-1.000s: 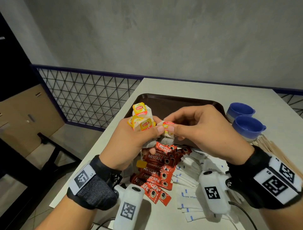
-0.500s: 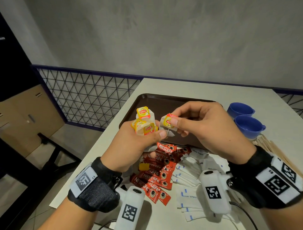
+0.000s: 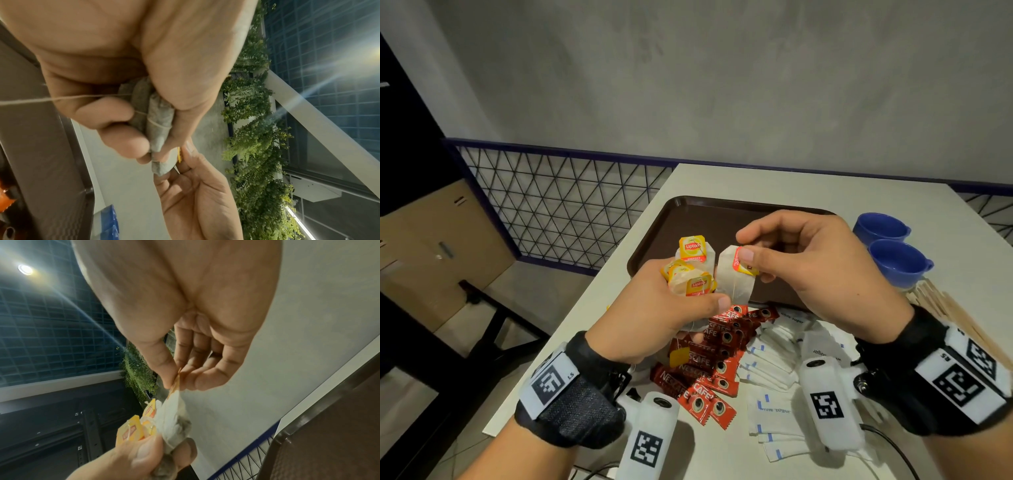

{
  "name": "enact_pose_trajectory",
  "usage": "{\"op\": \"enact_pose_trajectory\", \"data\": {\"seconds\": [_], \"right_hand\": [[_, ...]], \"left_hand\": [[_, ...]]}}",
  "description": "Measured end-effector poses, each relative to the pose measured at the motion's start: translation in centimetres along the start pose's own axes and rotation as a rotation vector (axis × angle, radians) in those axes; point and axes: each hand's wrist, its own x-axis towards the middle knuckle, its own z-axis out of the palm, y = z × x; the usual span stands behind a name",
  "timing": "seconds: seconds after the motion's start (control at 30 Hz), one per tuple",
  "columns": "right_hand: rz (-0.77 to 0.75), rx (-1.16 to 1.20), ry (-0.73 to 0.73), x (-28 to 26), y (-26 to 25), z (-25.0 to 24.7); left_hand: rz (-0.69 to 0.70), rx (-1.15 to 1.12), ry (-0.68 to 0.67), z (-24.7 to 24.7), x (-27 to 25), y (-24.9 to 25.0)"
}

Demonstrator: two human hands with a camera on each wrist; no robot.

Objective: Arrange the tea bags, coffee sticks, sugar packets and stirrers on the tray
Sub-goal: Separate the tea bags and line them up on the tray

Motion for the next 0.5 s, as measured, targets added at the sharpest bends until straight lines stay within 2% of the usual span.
{"op": "enact_pose_trajectory", "data": {"seconds": [0.23,0.33,0.5], "right_hand": [[0.035,0.019,-0.026,-0.38,-0.53,0.19],[0.041,0.034,-0.039,-0.37,-0.63,0.10],[0.031,0.050,-0.059,-0.49,-0.72,0.05]], "left_hand": [[-0.019,0.010,-0.058,-0.10,0.05,0.12],[0.001,-0.072,-0.059,-0.04,0.04,0.32],[0.065,-0.156,0.040,0.05,0.24,0.55]]}}
